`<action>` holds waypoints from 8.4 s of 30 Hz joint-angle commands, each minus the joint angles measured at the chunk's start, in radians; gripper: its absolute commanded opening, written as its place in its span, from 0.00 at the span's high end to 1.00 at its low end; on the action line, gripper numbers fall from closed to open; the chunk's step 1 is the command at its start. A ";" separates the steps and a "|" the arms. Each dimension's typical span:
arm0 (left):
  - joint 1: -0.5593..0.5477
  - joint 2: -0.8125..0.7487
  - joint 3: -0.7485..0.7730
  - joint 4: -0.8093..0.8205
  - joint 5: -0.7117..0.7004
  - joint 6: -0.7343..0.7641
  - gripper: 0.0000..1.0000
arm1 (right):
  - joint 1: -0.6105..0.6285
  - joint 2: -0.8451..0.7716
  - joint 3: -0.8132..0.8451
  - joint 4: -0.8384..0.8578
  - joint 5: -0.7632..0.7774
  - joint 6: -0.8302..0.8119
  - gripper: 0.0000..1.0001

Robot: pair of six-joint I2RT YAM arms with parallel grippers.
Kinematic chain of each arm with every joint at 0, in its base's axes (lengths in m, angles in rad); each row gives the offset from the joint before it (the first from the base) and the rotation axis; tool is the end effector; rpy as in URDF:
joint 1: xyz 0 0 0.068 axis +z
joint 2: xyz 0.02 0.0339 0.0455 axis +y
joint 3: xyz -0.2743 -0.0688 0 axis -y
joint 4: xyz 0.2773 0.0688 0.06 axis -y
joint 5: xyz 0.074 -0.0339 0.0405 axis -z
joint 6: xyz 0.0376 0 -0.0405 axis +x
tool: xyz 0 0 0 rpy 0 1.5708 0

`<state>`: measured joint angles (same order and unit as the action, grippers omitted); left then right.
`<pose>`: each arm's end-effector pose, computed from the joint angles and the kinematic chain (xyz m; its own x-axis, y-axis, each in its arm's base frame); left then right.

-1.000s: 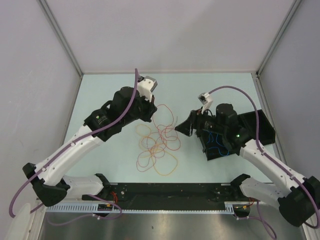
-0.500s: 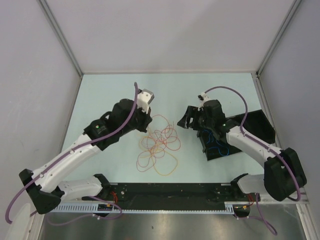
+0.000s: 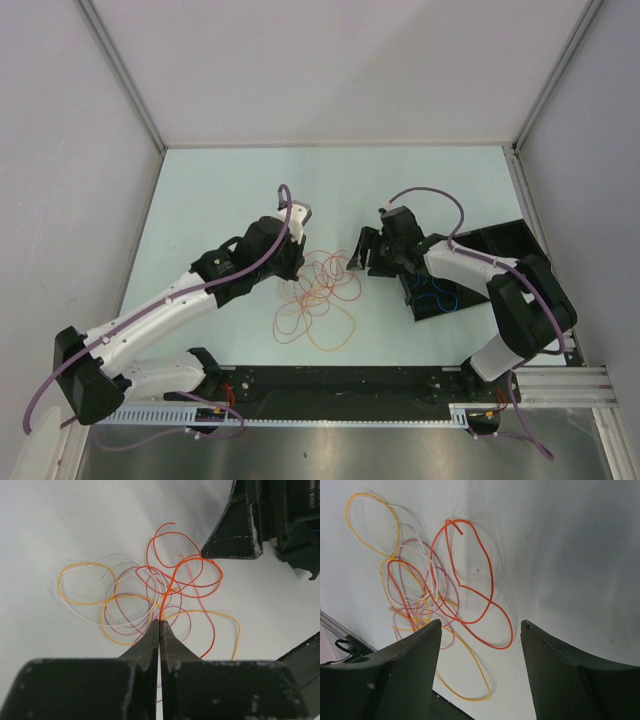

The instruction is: Untangle the cables

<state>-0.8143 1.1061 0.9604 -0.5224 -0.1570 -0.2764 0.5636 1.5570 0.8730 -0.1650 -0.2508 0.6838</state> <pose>0.1878 -0.1904 0.3090 -0.5821 0.2241 -0.7816 0.4940 0.8610 -0.1210 0.2841 0.1906 0.1762 -0.9064 0.1511 -0.3945 -0.1078 0.8202 0.5618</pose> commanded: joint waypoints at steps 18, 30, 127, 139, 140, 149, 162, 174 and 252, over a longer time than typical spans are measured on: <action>-0.005 -0.006 -0.025 0.047 -0.036 -0.032 1.00 | 0.030 0.199 0.066 0.079 -0.102 -0.026 0.58; -0.002 0.144 0.020 0.028 -0.125 -0.072 1.00 | -0.057 0.109 -0.005 0.074 -0.185 -0.105 0.28; 0.026 0.003 -0.003 -0.188 -0.381 0.022 0.05 | -0.342 -0.532 0.379 -0.519 0.217 -0.283 1.00; 0.024 -0.002 -0.011 -0.162 -0.325 0.049 0.06 | -0.556 -0.621 0.385 -0.613 0.481 -0.250 1.00; 0.026 0.001 -0.012 -0.160 -0.322 0.049 0.06 | -0.595 -0.636 0.385 -0.610 0.517 -0.248 1.00; 0.024 0.011 -0.017 -0.154 -0.326 0.046 0.07 | -0.794 -0.657 0.379 -0.591 0.520 -0.265 1.00; 0.024 0.038 -0.014 -0.142 -0.319 0.040 0.09 | -0.987 -0.606 0.245 -0.479 0.443 -0.208 1.00; 0.024 0.063 -0.019 -0.125 -0.315 0.045 0.09 | -1.024 -0.520 0.095 -0.344 0.400 -0.208 1.00; 0.024 0.046 -0.019 -0.123 -0.322 0.040 0.12 | -0.891 -0.618 0.063 -0.177 -0.099 -0.061 0.00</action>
<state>-0.7933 1.1851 0.9443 -0.6651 -0.4679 -0.2428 -0.4683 1.0103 0.8795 -0.4019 -0.2630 0.5732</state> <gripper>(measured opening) 0.885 0.994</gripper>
